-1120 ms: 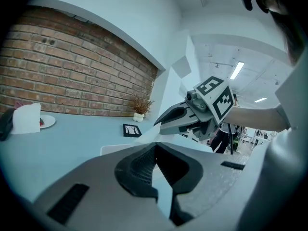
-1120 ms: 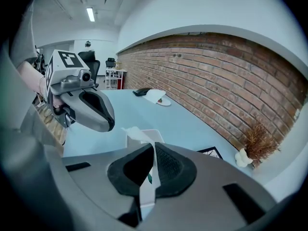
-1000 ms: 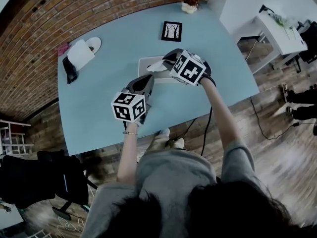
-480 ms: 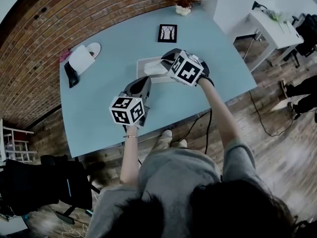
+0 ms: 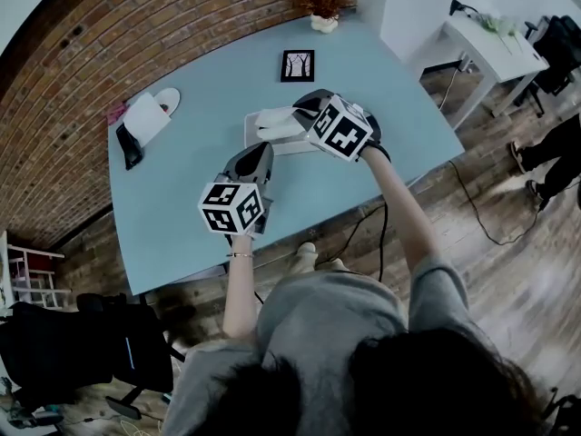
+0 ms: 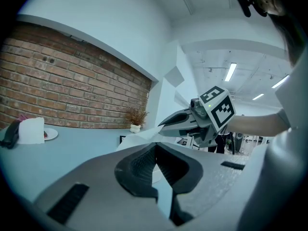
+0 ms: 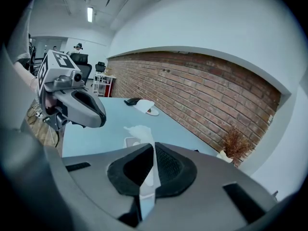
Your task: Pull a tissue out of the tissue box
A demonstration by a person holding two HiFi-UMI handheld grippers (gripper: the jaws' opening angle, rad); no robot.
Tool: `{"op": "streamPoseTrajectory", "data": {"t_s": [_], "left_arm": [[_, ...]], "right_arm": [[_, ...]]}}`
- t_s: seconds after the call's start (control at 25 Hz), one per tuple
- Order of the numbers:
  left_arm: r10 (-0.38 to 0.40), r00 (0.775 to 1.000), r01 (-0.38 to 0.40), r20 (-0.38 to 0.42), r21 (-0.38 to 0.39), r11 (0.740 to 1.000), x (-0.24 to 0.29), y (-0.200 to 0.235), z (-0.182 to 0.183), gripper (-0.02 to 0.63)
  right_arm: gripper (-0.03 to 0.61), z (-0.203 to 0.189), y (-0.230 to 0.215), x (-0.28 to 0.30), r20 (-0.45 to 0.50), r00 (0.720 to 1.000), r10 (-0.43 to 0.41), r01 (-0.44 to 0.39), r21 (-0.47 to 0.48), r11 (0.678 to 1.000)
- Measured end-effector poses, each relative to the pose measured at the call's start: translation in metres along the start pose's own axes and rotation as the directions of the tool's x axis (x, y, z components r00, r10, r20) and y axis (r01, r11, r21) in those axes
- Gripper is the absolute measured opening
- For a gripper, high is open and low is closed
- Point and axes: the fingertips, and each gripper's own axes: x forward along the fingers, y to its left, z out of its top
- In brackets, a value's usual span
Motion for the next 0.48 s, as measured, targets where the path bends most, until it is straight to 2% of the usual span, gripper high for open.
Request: {"op": "streamPoseTrajectory", "data": {"t_s": [0.48], "left_arm": [[-0.018, 0.995, 0.015, 0.093, 0.038, 0.999, -0.006, -0.024, 0.014, 0.003]], "right_arm": [[0.002, 0.018, 0.0, -0.045, 0.17, 0.983, -0.069, 0.054, 0.094, 0.994]]}}
